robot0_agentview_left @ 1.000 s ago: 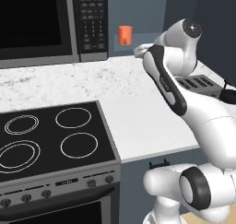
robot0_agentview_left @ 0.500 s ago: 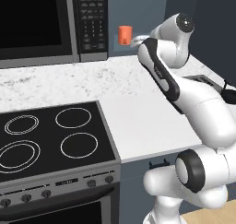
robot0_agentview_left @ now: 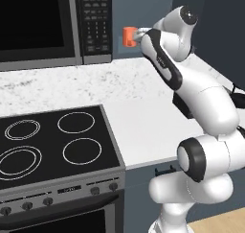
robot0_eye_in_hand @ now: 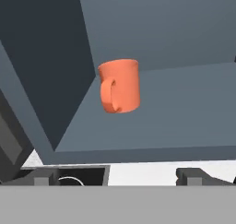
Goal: Gather all objects into one cabinet and sort the glasses and bowls to opposite sides.
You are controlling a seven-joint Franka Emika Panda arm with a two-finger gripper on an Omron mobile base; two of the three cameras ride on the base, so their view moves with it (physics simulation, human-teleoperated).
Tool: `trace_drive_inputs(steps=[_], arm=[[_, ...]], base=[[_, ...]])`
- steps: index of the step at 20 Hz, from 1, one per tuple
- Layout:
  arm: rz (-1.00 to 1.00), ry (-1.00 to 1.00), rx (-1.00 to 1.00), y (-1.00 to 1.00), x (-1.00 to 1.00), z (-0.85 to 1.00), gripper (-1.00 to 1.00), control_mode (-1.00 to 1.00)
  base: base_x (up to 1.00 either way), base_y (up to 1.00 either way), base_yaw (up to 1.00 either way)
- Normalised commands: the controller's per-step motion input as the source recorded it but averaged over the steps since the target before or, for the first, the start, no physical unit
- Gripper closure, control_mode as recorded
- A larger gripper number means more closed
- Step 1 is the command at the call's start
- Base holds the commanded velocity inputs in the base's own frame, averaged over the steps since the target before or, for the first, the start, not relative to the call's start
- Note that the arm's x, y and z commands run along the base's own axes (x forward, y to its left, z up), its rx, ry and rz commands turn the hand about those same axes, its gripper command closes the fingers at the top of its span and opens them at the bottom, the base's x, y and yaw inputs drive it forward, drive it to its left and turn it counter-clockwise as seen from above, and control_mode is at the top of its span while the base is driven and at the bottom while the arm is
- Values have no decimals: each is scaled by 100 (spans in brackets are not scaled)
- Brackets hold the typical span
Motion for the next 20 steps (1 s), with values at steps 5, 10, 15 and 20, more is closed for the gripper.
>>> trace_drive_inputs(steps=[5,10,15,20], arm=[[-3,0,0,9,21,0,-100,-100],[-4,0,0,0,37,0,-100,-100],[-3,0,0,2,36,0,-100,-100],[0,0,0,6,14,0,-100,-100]], base=[[0,0,0],[0,0,0],[0,0,0],[0,0,0]])
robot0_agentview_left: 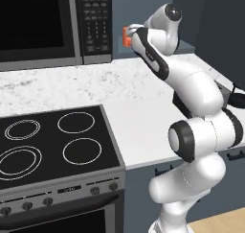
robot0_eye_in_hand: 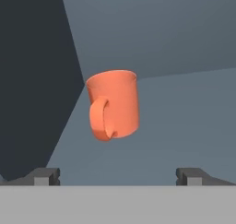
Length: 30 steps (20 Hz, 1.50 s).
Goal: Gather all objects into one cabinet and sort the glasses and bowls to opposite sides.
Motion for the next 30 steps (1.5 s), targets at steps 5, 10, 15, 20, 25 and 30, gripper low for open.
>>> trace_drive_inputs(steps=[5,10,15,20,25,30], arm=[[0,0,0,5,23,-5,-100,-100],[0,0,0,1,33,-13,-100,-100],[0,0,0,7,31,-11,-100,-100],[0,0,0,4,24,0,-100,-100],[0,0,0,0,26,0,-100,-100],[0,0,0,0,18,0,-100,-100]], base=[[0,0,0],[0,0,0],[0,0,0],[0,0,0],[0,0,0],[0,0,0]])
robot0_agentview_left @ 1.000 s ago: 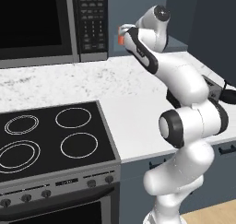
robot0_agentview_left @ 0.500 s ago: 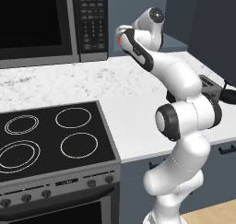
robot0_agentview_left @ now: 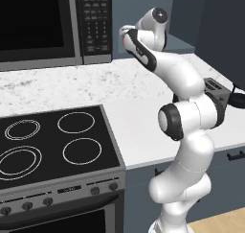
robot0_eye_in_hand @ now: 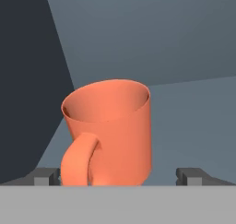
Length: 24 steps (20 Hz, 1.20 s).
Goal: Gather all objects into one cabinet and sort the glasses and bowls to opposite sides.
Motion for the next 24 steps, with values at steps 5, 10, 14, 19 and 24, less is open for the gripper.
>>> trace_drive_inputs(steps=[5,10,14,19,24], arm=[[-1,0,0,0,3,0,-100,-100],[-2,0,0,0,0,-2,-100,-100],[-3,0,0,0,0,-4,-100,-100],[-2,-2,0,0,0,-1,100,-100],[-3,0,0,0,0,-9,100,-100]], base=[[0,0,0],[0,0,0],[0,0,0],[0,0,0],[0,0,0]])
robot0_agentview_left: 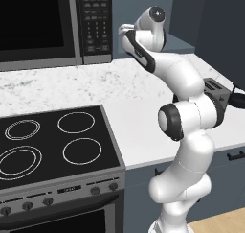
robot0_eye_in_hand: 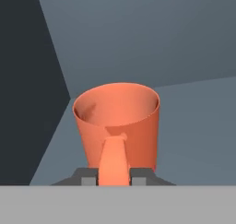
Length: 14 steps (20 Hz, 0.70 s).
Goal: Gather all objects into one cabinet and sort the glasses and bowls to opposite sides.
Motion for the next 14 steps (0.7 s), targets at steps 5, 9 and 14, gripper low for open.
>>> trace_drive_inputs(steps=[5,9,14], arm=[[-2,0,0,0,0,-16,100,-100],[0,0,0,0,-3,-6,100,-100],[0,-6,0,-2,-64,0,100,-100]], base=[[0,0,0],[0,0,0],[0,0,0]])
